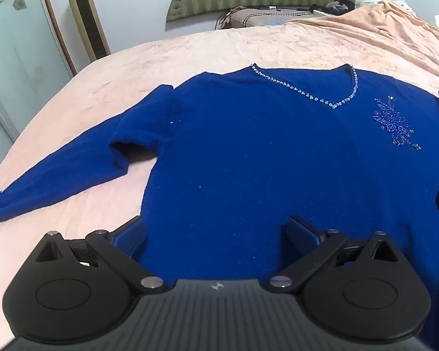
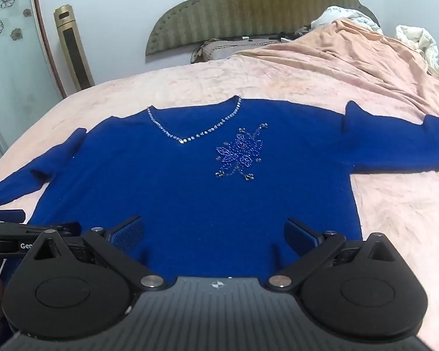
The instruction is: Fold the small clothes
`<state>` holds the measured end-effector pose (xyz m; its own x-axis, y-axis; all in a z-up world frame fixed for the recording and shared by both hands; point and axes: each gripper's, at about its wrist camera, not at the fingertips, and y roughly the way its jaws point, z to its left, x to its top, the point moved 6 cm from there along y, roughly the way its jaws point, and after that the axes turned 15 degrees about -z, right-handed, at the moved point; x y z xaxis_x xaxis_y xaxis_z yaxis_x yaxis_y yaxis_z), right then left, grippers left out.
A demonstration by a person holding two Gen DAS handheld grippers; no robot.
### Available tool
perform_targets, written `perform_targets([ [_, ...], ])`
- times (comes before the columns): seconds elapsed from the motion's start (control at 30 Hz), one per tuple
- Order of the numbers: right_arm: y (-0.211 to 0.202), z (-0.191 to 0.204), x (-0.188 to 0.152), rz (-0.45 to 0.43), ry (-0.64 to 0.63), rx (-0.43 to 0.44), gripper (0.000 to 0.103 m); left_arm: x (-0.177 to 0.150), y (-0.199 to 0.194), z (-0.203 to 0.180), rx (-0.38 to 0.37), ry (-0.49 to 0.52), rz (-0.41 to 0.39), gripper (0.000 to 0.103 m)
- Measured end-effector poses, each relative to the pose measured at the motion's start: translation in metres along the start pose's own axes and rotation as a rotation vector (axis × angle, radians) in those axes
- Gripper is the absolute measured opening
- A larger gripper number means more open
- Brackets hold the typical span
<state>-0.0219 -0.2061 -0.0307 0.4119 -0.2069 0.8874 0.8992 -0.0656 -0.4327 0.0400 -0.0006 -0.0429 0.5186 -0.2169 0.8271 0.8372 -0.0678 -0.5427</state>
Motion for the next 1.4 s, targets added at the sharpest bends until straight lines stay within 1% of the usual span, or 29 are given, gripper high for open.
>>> perform_targets([
  [0.1, -0.001, 0.001, 0.001, -0.009, -0.015, -0.005, 0.103, 0.001, 0.0, -0.005, -0.01, 0.015, -0.006, 0.103],
  [0.23, -0.003, -0.011, 0.001, -0.018, -0.001, -0.026, 0.103, 0.002, -0.012, -0.002, -0.036, 0.024, -0.037, 0.103],
  [0.27, -0.002, -0.009, 0.002, -0.01, -0.014, -0.038, 0.103, 0.005, -0.014, -0.009, -0.036, 0.038, -0.047, 0.103],
  [0.37, -0.001, -0.022, 0.002, -0.014, -0.008, -0.042, 0.103, 0.008, -0.022, -0.012, -0.066, 0.039, -0.08, 0.103],
  [0.43, 0.0, -0.019, -0.001, -0.02, -0.016, -0.064, 0.103, 0.009, -0.027, -0.015, -0.082, 0.047, -0.1, 0.103],
  [0.5, -0.001, -0.023, -0.001, -0.026, -0.01, -0.068, 0.103, 0.009, -0.028, -0.018, -0.104, 0.055, -0.092, 0.103],
  [0.6, -0.002, -0.027, -0.001, -0.028, 0.003, -0.067, 0.103, 0.011, -0.023, -0.029, -0.148, 0.047, -0.061, 0.103],
  [0.67, -0.001, -0.031, -0.001, -0.025, 0.008, -0.076, 0.103, 0.009, -0.022, -0.035, -0.146, 0.038, -0.071, 0.103],
  [0.73, -0.001, -0.035, -0.002, -0.025, 0.011, -0.086, 0.103, 0.009, -0.024, -0.037, -0.136, 0.049, -0.094, 0.103],
  [0.87, -0.001, -0.045, -0.002, -0.031, 0.015, -0.114, 0.103, 0.008, -0.023, -0.039, -0.096, 0.073, -0.076, 0.103],
  [0.97, 0.0, -0.054, 0.0, -0.04, 0.007, -0.157, 0.103, 0.006, -0.022, -0.04, -0.099, 0.075, -0.06, 0.103],
  [1.07, 0.0, -0.063, 0.001, -0.046, 0.002, -0.189, 0.103, 0.005, -0.024, -0.042, -0.111, 0.079, -0.079, 0.103],
  [1.27, 0.0, -0.067, -0.002, -0.044, 0.022, -0.178, 0.103, 0.007, -0.023, -0.044, -0.133, 0.069, -0.091, 0.103],
  [1.4, 0.001, -0.062, -0.003, -0.047, -0.003, -0.167, 0.103, 0.007, -0.019, -0.043, -0.096, 0.076, -0.085, 0.103],
])
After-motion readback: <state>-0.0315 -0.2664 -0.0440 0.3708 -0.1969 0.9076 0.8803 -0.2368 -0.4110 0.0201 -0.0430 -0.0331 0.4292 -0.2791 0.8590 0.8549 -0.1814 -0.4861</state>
